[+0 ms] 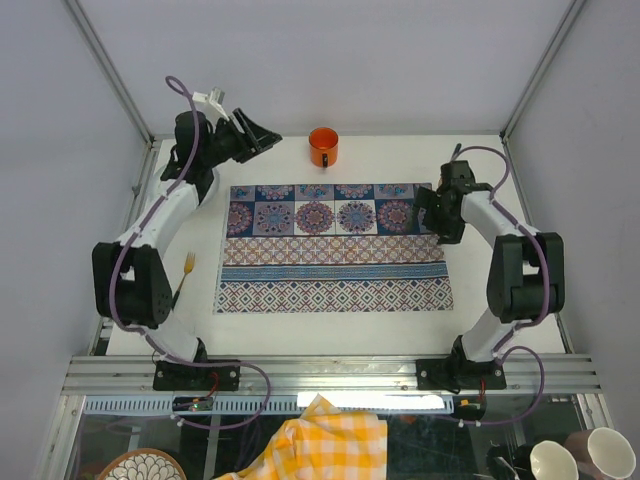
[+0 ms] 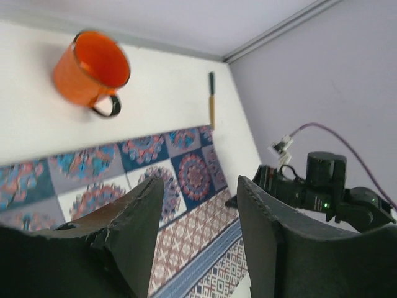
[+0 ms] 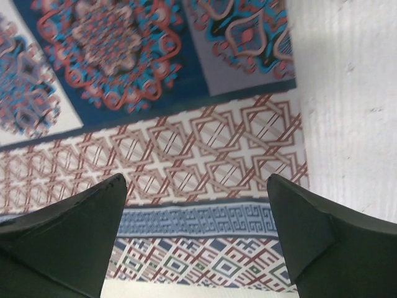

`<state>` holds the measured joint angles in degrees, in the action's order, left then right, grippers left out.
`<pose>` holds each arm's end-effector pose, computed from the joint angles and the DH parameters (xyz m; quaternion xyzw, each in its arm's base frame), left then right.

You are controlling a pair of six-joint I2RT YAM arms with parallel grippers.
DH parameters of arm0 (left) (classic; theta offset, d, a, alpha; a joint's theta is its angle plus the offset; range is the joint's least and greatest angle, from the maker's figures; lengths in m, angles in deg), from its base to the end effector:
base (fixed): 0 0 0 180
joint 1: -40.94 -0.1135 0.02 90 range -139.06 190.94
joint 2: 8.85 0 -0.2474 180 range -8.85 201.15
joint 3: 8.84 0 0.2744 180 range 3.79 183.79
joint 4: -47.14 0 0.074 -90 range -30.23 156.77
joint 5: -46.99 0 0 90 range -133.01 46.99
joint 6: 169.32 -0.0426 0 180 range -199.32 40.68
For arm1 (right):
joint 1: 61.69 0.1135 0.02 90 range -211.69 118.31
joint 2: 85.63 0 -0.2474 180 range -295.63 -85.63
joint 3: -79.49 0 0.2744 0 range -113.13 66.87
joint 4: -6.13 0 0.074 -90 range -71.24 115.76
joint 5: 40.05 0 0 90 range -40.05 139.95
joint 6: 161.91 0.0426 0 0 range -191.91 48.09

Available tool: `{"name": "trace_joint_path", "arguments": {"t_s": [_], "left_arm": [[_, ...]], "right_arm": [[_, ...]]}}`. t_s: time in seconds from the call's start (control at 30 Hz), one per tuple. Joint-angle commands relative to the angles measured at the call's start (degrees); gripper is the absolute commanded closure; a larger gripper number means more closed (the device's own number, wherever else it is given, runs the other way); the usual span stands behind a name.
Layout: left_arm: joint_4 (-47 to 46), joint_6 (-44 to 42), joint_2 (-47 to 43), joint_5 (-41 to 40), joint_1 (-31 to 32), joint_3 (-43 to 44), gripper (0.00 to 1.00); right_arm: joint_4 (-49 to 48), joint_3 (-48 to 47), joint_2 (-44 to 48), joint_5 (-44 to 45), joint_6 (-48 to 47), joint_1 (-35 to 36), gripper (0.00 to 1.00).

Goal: Set the dinner table for one person
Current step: Pick up the cup at the center of the board.

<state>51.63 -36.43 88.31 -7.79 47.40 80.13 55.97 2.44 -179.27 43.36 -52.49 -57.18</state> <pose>0.4231 -0.0726 0.2960 -0.0531 0.7661 -0.4632 0.4424 0.3437 0.0320 0.1754 0.1152 0.9706 0.0973 0.1878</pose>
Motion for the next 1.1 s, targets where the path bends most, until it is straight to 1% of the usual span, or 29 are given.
{"name": "trace_joint_path", "arguments": {"t_s": [0.0, 0.07, 0.2, 0.3, 0.4, 0.5, 0.6, 0.67, 0.73, 0.8, 0.9, 0.97, 1.0, 1.07], "left_arm": [[31.1, -8.4, -5.3, -17.2, 4.4, -1.8, 0.48], [33.7, -7.0, -8.4, -20.3, 6.1, -5.7, 0.48], [34.3, -5.8, -14.6, -22.9, 9.2, -14.3, 0.48], [34.4, -4.7, -20.3, -23.6, 10.2, -19.5, 0.48], [34.5, -3.4, -24.3, -23.9, 11.1, -23.6, 0.47], [35.6, -2.3, -27.9, -24.6, 12.3, -27.1, 0.48], [37.3, -1.2, -31.8, -26.9, 13.6, -30.3, 0.48], [38.3, -0.2, -34.5, -27.4, 13.9, -32.2, 0.48], [38.9, 0.8, -37.3, -27.2, 14.1, -33.8, 0.47], [39.6, 1.5, -39.6, -27.1, 14.2, -35.1, 0.47], [40.9, 2.2, -42.4, -27.9, 14.2, -36.6, 0.45], [41.3, 2.6, -43.3, -27.7, 14.2, -37.5, 0.45], [41.3, 2.8, -43.5, -27.5, 14.2, -37.9, 0.45], [41.1, 3.6, -43.2, -27.1, 14.2, -38.1, 0.44]], "right_arm": [[-3.4, -7.8, -5.2, 7.7, 2.2, 0.0, 0.0], [-3.0, -12.1, -8.9, 9.0, 2.2, -0.3, 0.0], [0.0, -24.1, -18.6, 12.0, 0.9, -0.9, 0.01], [3.6, -33.5, -24.6, 14.7, -0.7, -1.0, 0.04], [8.0, -42.4, -30.4, 19.6, -1.7, -1.3, 0.08], [9.4, -47.4, -33.8, 21.3, -2.0, -2.2, 0.13], [8.5, -48.8, -34.6, 17.7, -2.6, -2.4, 0.16], [6.5, -47.9, -34.0, 11.2, -3.6, -1.9, 0.18], [2.2, -45.3, -31.8, 4.4, -5.5, -0.8, 0.21], [-2.9, -43.0, -29.6, -1.1, -7.3, 1.1, 0.21], [-4.6, -44.5, -28.4, -3.7, -9.8, 5.6, 0.21], [-2.8, -49.6, -30.2, -4.2, -10.5, 8.1, 0.21], [-0.6, -54.3, -32.2, -4.2, -10.5, 9.2, 0.2], [6.2, -67.3, -38.6, -4.7, -10.7, 10.9, 0.21]]}}
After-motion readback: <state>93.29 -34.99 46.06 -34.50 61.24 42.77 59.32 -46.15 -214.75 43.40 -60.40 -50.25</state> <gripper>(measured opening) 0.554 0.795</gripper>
